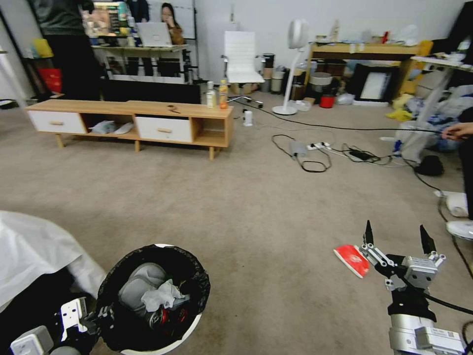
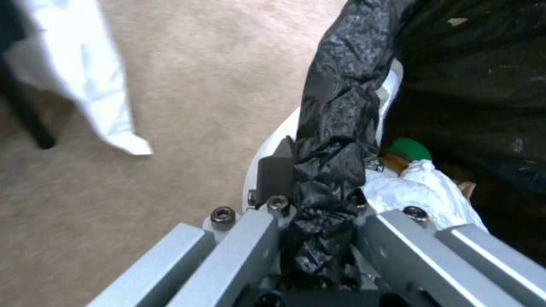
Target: Pick up the trash bin and place the garbage on the floor into it.
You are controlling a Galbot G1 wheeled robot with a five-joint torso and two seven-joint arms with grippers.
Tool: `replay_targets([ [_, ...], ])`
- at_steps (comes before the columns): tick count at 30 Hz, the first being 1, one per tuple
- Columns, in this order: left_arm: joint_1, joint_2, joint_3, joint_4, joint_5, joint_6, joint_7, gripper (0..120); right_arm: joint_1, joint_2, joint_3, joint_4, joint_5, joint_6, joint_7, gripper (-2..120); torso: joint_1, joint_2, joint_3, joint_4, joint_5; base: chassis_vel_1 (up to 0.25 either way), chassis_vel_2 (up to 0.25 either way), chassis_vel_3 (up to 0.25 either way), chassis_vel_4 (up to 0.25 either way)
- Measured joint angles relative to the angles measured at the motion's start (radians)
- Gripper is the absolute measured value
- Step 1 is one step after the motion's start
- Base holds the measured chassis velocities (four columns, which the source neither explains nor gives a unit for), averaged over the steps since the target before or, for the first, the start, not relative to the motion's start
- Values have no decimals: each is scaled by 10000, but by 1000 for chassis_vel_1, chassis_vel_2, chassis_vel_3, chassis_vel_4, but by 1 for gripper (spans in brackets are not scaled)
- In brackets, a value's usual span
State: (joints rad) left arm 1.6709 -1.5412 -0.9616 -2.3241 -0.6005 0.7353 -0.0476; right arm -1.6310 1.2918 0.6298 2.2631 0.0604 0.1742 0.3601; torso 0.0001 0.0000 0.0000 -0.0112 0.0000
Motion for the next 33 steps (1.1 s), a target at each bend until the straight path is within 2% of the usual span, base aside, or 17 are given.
replay_targets([
  [14, 47, -123, 8, -17, 105, 0, 14, 1, 5, -38, -54, -84, 1, 69, 6, 100, 0, 0, 0, -6, 0, -125, -115, -112, -112],
  [18, 84, -152, -5, -52, 104, 0, -22, 1, 7, -50, -179, -146, 24, 181, -23, 100, 0, 0, 0, 8, 0, -12, -25, -32, -8],
  [22, 112, -169, -28, -96, 90, 0, -31, 1, 11, -55, -266, -204, 28, 278, -50, 100, 0, 0, 0, 0, 0, 0, 0, 0, 0],
  [33, 184, -182, -114, -171, 31, 0, -38, 1, 4, -64, -456, -362, 36, 505, -174, 100, 0, 0, 0, 0, 0, 0, 0, 0, 0],
])
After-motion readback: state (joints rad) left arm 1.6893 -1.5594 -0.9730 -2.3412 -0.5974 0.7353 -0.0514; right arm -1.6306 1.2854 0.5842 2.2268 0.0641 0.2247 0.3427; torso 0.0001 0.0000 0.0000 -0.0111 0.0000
